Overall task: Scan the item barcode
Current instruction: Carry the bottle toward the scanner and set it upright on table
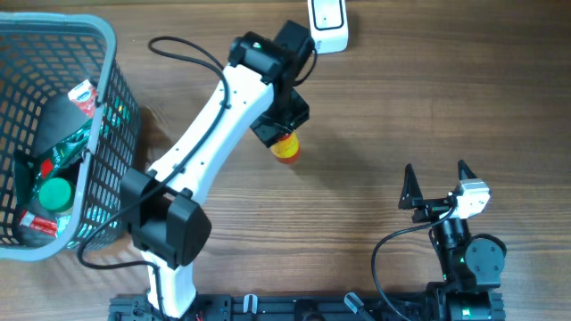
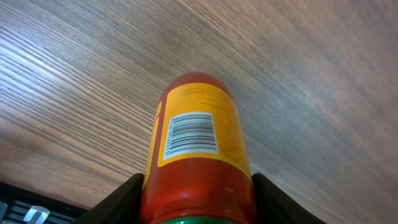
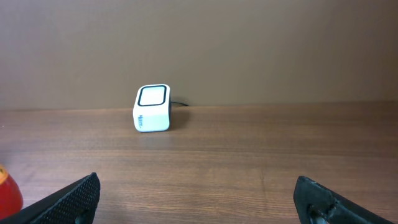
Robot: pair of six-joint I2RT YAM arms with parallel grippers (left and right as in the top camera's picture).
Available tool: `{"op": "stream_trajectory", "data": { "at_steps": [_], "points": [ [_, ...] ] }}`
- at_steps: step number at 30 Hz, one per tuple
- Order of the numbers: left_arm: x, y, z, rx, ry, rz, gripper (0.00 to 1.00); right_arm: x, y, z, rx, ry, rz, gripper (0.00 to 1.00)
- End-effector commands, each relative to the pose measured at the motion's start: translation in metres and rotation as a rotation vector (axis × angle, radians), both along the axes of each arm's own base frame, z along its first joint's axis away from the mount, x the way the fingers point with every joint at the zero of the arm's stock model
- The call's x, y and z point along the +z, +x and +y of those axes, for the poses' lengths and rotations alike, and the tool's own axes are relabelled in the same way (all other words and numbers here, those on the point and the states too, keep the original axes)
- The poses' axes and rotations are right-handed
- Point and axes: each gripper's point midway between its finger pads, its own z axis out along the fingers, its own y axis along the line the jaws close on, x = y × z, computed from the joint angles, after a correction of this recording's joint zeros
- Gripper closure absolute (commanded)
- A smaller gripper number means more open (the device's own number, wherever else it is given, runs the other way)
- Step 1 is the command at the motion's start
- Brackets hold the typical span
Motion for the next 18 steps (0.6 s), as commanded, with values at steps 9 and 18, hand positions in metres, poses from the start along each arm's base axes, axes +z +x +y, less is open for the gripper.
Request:
{"op": "stream_trajectory", "data": {
  "at_steps": [9, 18],
  "points": [
    [-0.024, 0.019, -0.007, -0.064, 0.135, -0.083, 0.49, 0.0, 0.0, 0.0, -0.002, -0.011, -0.003, 0.0],
    [-0.04, 0.016, -0.023, -0.074, 0.157, -0.085, 0.47, 0.0, 0.0, 0.0, -0.002, -0.011, -0.003, 0.0]
  ]
}}
